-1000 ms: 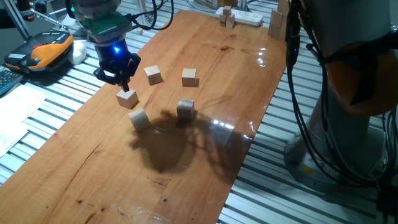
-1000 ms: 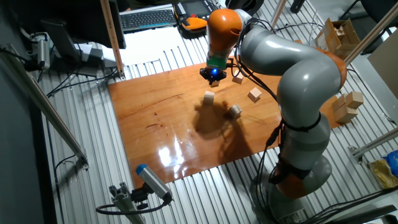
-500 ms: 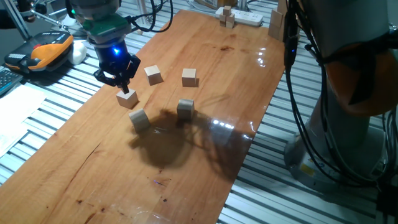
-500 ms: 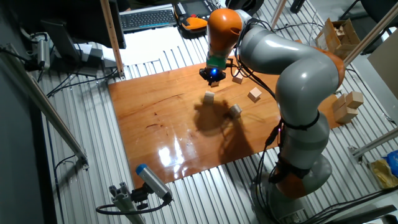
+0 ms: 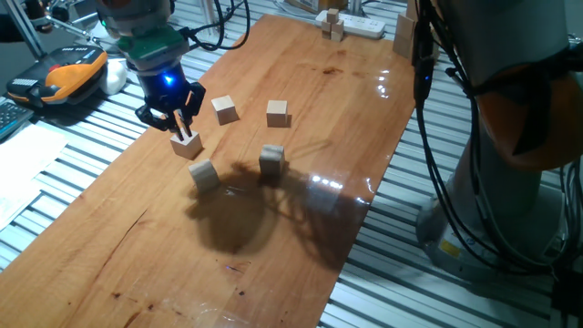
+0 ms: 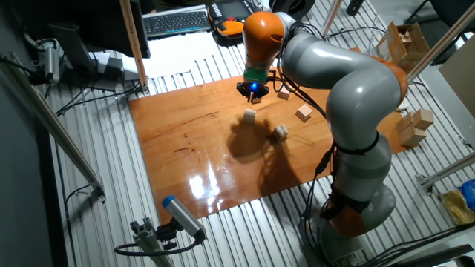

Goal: Stack the blocks in a vertical line of five

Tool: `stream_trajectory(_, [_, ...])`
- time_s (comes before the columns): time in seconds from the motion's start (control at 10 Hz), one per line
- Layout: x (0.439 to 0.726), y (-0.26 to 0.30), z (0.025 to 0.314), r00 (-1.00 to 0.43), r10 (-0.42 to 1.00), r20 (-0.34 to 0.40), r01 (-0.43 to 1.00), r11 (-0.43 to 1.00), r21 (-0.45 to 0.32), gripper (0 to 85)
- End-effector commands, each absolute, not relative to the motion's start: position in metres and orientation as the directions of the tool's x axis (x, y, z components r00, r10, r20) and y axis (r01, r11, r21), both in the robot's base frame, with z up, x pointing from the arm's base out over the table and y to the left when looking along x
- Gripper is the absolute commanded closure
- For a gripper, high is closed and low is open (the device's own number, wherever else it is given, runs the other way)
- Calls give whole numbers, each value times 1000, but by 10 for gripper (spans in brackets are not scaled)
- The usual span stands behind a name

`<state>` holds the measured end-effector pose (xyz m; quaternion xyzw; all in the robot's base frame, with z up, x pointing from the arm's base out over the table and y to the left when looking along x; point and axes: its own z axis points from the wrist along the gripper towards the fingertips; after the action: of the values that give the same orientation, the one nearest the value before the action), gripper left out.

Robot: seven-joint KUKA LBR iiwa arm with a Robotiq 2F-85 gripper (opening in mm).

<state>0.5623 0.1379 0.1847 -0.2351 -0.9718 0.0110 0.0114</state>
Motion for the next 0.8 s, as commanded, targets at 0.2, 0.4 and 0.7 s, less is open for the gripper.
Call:
stream_trajectory(0.2, [561, 139, 184, -878, 479, 2, 479, 877, -36, 340])
stream_trajectory(0.4, [561, 139, 183, -859, 512, -11, 512, 858, -30, 170])
stream_trajectory(0.7, [559, 139, 177, -853, 520, -47, 522, 851, -56, 0])
